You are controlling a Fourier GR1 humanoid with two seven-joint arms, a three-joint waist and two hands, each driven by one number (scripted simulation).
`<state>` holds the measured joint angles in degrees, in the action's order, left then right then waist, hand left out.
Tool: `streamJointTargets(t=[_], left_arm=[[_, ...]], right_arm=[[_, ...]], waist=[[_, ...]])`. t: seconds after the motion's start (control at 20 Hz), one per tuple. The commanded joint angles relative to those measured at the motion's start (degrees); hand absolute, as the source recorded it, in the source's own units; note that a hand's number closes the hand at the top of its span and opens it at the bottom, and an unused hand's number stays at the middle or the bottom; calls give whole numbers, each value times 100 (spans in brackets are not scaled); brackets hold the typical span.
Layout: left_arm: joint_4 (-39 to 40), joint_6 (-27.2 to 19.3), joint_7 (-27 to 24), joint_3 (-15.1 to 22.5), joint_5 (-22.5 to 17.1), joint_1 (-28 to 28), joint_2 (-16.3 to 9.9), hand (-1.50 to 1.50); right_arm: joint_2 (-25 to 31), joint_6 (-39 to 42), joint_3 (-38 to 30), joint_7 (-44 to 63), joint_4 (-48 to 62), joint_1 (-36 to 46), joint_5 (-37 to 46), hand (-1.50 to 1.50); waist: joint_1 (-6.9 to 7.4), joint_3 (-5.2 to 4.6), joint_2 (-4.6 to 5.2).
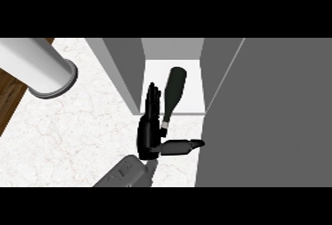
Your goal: Pick up the wine, place it into the cabinet and close the cabinet
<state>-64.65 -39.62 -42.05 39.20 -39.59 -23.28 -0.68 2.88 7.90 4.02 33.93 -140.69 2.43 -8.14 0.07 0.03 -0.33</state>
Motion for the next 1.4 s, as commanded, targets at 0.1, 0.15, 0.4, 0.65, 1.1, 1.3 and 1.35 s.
streamJointTargets(t=[0.1, 0.15, 0.4, 0.65, 1.1, 1.3, 1.35], left_arm=[[-1757, -857, 461, 595, 511, 998, -233, -150], [-1880, -873, 635, 365, 488, 868, -492, -150], [-2679, -1015, 626, 772, 937, 1800, -742, -150], [-3468, -961, 797, 850, 1166, 2116, -875, -150], [-4990, -449, 1026, 1016, 1177, 3007, -2323, -150], [-5021, 17, 754, 886, 1086, 3418, -2623, -150], [-5393, 19, 940, 798, 1125, 3437, -2925, -150]], right_arm=[[-25, -28, -27, 181, -548, -177, -318, -150], [161, -2, -189, 561, -981, -275, -548, -150], [155, 40, -396, 317, -562, -32, -595, -150], [8, -83, 55, 518, -172, 365, -238, -150], [174, 757, 120, 324, -308, -414, -979, 150], [239, 801, 310, 612, -721, -454, -795, 150], [203, 754, 185, 421, -184, 73, -741, 150]], waist=[[21, 1, 3], [-3, 0, -3], [11, -1, 13], [21, -4, 22], [7, 2, 8], [-12, -4, 10], [29, -3, 19]])
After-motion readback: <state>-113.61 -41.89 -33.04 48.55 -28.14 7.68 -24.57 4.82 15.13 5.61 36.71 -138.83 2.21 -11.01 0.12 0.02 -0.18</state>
